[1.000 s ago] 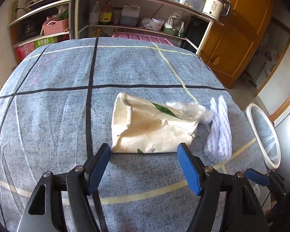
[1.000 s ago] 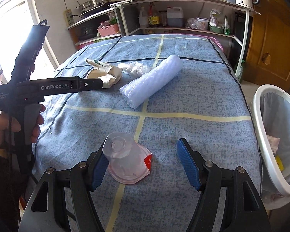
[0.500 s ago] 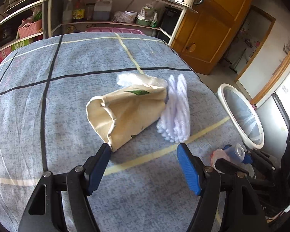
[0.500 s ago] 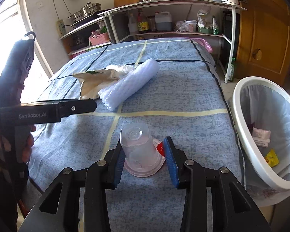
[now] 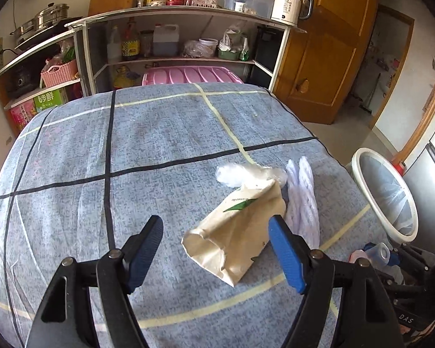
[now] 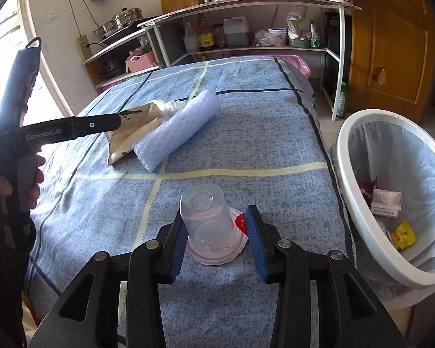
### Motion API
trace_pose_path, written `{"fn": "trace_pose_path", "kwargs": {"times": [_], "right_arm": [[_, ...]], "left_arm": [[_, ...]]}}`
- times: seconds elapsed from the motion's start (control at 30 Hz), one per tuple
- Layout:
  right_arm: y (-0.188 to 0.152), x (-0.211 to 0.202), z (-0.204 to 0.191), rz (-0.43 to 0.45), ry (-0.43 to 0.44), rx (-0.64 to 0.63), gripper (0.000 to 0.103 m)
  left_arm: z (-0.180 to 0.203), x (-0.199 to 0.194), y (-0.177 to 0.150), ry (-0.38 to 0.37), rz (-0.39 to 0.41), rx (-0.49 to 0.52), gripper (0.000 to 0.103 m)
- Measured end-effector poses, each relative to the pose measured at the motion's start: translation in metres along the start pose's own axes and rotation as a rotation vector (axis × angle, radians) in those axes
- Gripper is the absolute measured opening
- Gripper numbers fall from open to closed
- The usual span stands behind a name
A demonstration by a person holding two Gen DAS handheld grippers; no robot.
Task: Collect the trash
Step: 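Grasp the beige cloth bag with the left gripper while the right gripper holds the cup, then carry the cloth bag and clear cup over the white bin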
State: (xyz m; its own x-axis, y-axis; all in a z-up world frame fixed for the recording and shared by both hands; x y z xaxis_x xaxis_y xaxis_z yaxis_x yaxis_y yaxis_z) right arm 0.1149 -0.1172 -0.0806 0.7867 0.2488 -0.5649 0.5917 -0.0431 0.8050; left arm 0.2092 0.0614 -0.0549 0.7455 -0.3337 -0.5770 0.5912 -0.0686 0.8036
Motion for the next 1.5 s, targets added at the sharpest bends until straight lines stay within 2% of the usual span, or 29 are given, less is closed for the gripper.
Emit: {"fn": "trace_pose_path", "kwargs": {"times": [0.07,0.17,0.37,0.5,0.57,0.67,0.73,0.77,1.23,1.5], "right_arm": [[0.0,0.0,0.0,0.0,0.0,-0.002,0.04],[0.0,0.001,0.0,-0.001,0.002,-0.001,0.04],[0.0,0.001,0.001,-0.001,0.003,0.0,0.04],[0.0,0.001,0.001,0.0,0.005,0.004,0.04],[0.0,0.001,0.001,0.001,0.005,0.004,0.04],[0.0,0.0,0.001,0.002,0.007,0.003,0.04],[0.0,-0.001,0.001,0.005,0.008,0.005,0.04],[-0.001,-0.002,0.002,0.007,0.007,0.008,0.04],[0.005,-0.015,0.005,0.046,0.015,0.014,0.04],[0.014,-0.026,0.009,0.082,0.02,0.018,0.04]], "left_arm": [[0.006,0.011,-0.006,-0.035,-0.035,0.003,0.077],[0.013,0.016,-0.008,-0.038,-0.03,0.029,0.077],[0.026,0.024,-0.018,-0.048,-0.079,0.104,0.077],[0.027,0.026,-0.02,-0.044,-0.083,0.087,0.076],[0.026,0.025,-0.021,-0.032,-0.081,0.083,0.073],[0.026,0.022,-0.021,-0.026,-0.078,0.072,0.063],[0.025,0.02,-0.021,-0.027,-0.076,0.066,0.045],[0.025,0.019,-0.022,-0.023,-0.076,0.064,0.043],[0.028,-0.006,-0.021,-0.001,-0.033,0.034,0.032],[0.035,-0.027,-0.013,0.01,0.027,0.013,0.028]]}}
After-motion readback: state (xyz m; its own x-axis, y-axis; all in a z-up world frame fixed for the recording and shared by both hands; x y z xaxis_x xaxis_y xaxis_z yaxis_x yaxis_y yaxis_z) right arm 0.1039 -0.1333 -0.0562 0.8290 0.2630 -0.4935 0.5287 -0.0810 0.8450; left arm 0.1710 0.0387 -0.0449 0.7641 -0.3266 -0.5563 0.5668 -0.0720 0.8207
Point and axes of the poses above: each gripper's, at about its wrist camera, not at the fingertips, and x roughly the way its jaws point, z to its right, y to its top, the point moved 5 cm from there along x, roughly the way its jaws point, and after that the axes turned 14 degrees about z, right-handed, at the moved point
